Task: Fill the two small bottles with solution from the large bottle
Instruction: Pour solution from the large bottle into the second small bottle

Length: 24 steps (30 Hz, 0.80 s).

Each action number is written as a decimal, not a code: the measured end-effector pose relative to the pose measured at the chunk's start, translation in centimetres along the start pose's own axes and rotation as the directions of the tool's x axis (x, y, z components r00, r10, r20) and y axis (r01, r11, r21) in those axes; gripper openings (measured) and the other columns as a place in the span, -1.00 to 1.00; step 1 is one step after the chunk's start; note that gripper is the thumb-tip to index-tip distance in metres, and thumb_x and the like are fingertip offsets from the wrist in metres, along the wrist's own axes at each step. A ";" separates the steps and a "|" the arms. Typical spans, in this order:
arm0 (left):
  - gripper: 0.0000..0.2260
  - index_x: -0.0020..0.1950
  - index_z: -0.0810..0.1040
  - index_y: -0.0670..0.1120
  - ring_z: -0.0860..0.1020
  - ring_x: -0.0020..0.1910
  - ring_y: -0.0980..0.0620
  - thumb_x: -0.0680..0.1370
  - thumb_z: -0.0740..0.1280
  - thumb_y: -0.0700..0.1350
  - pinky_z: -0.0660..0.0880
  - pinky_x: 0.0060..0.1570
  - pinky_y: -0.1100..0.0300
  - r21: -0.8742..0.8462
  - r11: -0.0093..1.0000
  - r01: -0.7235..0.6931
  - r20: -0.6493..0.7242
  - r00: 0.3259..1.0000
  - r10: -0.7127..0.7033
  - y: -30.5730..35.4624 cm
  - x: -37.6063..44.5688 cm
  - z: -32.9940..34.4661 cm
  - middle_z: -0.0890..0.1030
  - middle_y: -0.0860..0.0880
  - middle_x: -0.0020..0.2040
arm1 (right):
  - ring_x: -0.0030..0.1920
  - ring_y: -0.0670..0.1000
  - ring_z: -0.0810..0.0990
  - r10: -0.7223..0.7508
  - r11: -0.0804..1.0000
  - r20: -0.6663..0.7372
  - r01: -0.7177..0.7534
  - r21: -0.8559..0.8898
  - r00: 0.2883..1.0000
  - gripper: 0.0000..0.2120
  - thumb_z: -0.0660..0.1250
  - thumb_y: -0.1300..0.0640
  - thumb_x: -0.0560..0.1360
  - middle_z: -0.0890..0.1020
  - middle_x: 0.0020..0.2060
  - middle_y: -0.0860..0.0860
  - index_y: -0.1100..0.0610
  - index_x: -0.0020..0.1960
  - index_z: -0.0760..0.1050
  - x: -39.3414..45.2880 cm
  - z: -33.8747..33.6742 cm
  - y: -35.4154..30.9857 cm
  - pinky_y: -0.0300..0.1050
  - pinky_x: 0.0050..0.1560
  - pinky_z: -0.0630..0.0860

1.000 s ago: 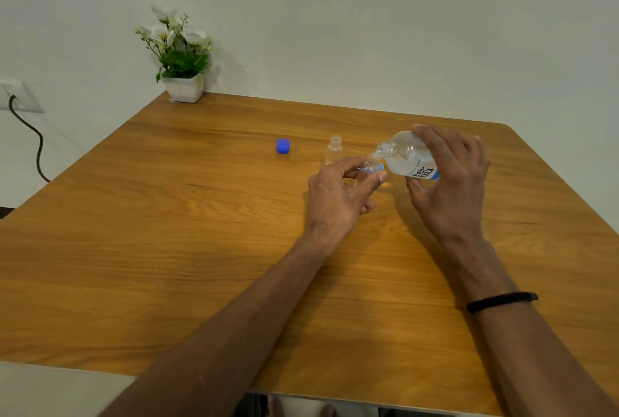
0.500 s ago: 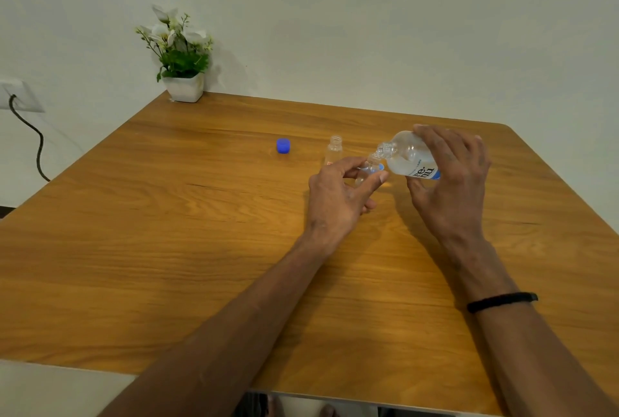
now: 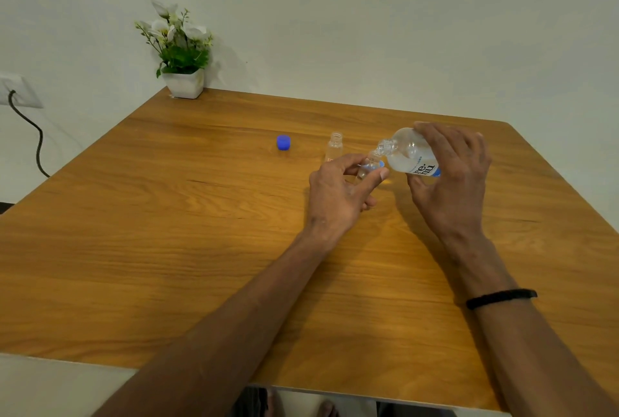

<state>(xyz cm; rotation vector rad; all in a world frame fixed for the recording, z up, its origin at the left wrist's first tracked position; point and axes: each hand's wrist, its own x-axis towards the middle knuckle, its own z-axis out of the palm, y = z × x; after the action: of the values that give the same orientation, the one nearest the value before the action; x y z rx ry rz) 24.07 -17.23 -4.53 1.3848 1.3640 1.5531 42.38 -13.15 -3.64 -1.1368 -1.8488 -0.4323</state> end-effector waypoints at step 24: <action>-0.53 0.40 0.61 -0.13 0.72 -0.36 0.07 0.55 0.53 0.04 0.60 -0.39 0.29 0.005 1.000 -0.012 0.017 1.000 0.012 -0.4 0.3 0.2 0.72 -0.07 0.11 | 0.38 0.19 0.49 -0.007 1.000 -0.016 0.007 0.000 1.000 -0.24 0.58 0.33 0.30 0.62 0.36 0.08 0.13 0.48 0.53 0.1 0.0 0.1 0.32 0.51 0.29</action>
<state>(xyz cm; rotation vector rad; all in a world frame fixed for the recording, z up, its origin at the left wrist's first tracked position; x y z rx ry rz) 24.11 -16.74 -4.84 1.4086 1.3524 1.5439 42.39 -13.04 -3.60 -1.1244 -1.8397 -0.4443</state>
